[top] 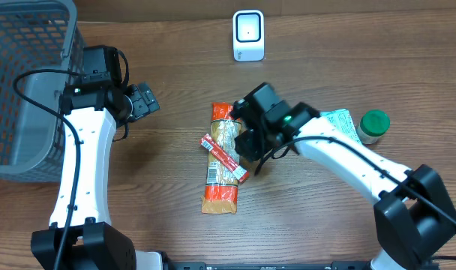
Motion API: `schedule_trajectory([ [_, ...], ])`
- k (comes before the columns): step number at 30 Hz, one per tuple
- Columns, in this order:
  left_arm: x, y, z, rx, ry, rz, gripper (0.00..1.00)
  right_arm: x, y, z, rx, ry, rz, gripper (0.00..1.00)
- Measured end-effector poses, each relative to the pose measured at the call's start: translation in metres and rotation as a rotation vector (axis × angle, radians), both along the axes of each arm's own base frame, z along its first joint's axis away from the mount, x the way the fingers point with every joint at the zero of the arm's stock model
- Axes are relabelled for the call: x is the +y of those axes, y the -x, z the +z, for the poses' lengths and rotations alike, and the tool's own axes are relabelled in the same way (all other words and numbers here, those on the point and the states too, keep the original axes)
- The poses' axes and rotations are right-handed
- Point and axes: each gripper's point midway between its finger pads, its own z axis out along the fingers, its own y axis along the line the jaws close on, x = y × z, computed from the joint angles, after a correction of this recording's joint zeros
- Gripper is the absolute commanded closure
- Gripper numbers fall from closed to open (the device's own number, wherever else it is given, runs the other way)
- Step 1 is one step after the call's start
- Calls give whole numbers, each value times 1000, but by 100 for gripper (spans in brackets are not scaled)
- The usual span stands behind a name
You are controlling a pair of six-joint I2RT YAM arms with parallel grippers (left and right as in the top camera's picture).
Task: Scan the item barcode
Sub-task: 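Lift the pasta pack and rotate it with the right gripper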
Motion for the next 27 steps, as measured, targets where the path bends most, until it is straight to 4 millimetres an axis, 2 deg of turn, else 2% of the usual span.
schedule_trajectory([
  [2, 0, 0, 0, 0, 0, 0, 0, -5, 3, -5, 31, -12, -1, 38],
  [6, 0, 0, 0, 0, 0, 0, 0, -8, 21, -21, 95, -22, 28, 38],
  [13, 0, 0, 0, 0, 0, 0, 0, 3, 40, -32, 158, -113, 76, 39],
  [19, 0, 0, 0, 0, 0, 0, 0, 12, 39, -35, 196, -156, 50, 42],
  [23, 0, 0, 0, 0, 0, 0, 0, 15, 38, -45, 231, -158, 14, 43],
  [27, 0, 0, 0, 0, 0, 0, 0, 15, 40, -63, 286, -138, -19, 53],
])
